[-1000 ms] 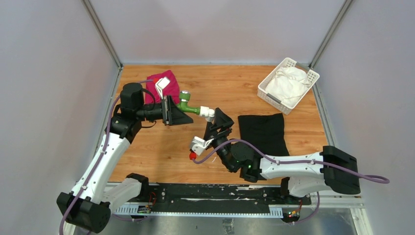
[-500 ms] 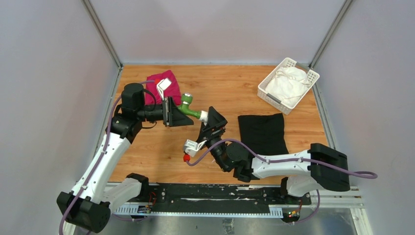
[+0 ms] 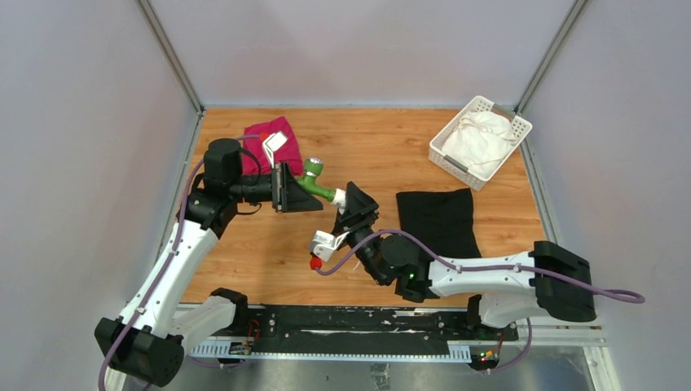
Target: Install the water faucets
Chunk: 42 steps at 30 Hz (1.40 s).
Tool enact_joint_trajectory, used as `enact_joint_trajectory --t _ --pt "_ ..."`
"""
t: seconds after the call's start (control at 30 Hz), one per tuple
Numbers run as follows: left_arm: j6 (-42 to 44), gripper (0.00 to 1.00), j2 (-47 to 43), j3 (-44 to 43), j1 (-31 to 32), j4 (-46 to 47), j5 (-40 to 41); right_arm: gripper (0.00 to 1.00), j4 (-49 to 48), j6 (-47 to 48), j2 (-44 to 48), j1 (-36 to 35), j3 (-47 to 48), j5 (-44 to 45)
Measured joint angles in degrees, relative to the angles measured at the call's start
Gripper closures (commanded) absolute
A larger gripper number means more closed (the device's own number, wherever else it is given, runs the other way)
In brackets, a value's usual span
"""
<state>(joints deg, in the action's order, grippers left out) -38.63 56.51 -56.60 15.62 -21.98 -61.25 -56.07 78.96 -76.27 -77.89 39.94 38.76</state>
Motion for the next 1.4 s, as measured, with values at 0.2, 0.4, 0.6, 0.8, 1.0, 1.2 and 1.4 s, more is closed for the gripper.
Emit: enact_joint_trajectory --t 0.2,0.4,0.6,0.8,1.0,1.2,1.4 --pt "0.8 1.0 0.1 0.0 0.3 0.1 -1.6 0.58 22.0 -16.6 8.8 0.7 3.9 -5.7" --pt "2.2 1.0 0.1 -0.1 0.3 -0.1 -3.0 0.52 43.6 -37.1 14.3 6.1 10.8 -21.1" --pt "3.6 1.0 0.1 -0.1 0.3 -1.2 -3.5 0.53 51.7 -53.1 15.0 12.2 14.2 -35.9" --pt "3.8 1.0 0.0 -0.1 0.3 -1.7 -2.8 0.53 52.3 -67.5 14.4 20.3 14.9 -52.7" --pt "4.0 1.0 -0.5 0.1 0.3 -1.9 -2.5 0.41 49.0 -81.0 12.5 27.0 14.8 -68.0" --pt "4.2 1.0 -0.9 0.7 0.2 -1.7 -2.0 0.01 41.9 -93.4 10.5 32.8 14.1 -77.7" --pt "3.7 1.0 -0.9 1.1 0.3 -1.5 -1.7 0.01 42.5 -94.2 12.5 33.8 13.2 -77.4"
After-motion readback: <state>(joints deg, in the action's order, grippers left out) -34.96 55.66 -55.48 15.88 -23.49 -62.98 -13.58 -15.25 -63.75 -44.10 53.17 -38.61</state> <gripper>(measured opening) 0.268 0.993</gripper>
